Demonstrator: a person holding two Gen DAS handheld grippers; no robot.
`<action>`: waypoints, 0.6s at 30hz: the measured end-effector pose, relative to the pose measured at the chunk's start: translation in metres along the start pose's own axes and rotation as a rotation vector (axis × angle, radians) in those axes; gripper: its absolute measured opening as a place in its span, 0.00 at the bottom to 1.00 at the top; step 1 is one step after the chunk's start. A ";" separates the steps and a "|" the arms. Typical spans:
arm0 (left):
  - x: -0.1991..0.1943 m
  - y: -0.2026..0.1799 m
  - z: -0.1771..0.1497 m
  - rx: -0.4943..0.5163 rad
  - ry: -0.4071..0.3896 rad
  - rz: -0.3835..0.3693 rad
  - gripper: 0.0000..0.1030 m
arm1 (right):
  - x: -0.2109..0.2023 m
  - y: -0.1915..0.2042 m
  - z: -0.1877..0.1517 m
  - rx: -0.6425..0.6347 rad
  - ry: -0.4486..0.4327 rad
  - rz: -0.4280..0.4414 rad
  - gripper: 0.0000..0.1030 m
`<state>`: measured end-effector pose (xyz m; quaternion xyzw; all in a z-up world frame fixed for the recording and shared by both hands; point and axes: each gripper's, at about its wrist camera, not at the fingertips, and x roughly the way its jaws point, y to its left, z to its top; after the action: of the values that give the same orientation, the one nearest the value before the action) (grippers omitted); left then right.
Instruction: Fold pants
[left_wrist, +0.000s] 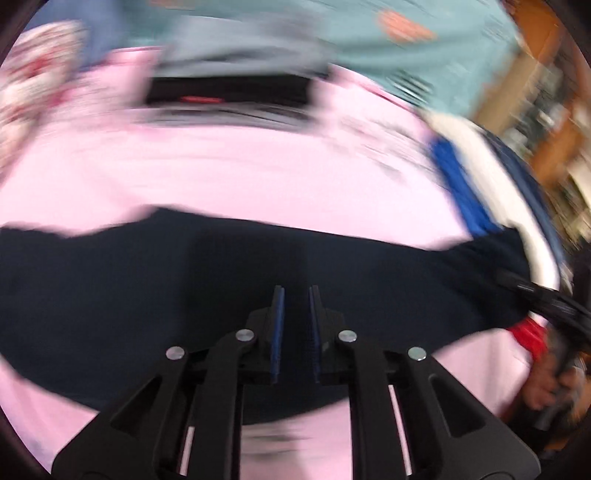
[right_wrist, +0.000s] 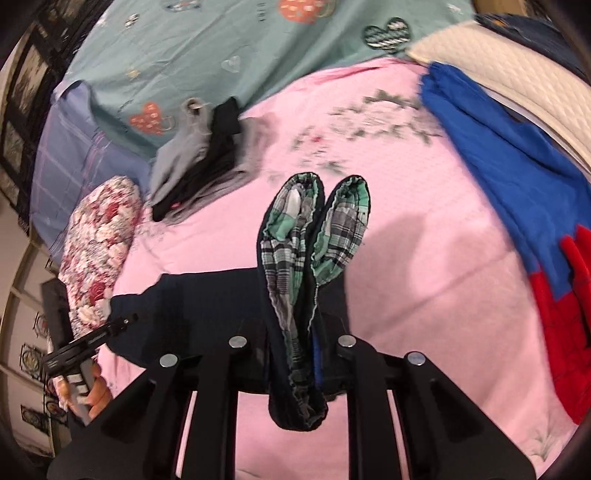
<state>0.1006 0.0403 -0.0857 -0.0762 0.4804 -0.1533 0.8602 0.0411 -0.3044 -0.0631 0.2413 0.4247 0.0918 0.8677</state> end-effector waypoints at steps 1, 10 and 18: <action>-0.007 0.030 -0.002 -0.048 -0.023 0.061 0.12 | 0.005 0.019 0.003 -0.032 0.012 0.018 0.16; 0.004 0.149 -0.021 -0.254 0.018 0.059 0.13 | 0.122 0.178 -0.010 -0.351 0.216 -0.031 0.14; 0.001 0.147 -0.023 -0.219 0.014 0.070 0.13 | 0.187 0.216 -0.049 -0.467 0.353 -0.141 0.48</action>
<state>0.1095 0.1787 -0.1399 -0.1521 0.5026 -0.0703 0.8481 0.1294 -0.0326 -0.1114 -0.0145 0.5521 0.1668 0.8168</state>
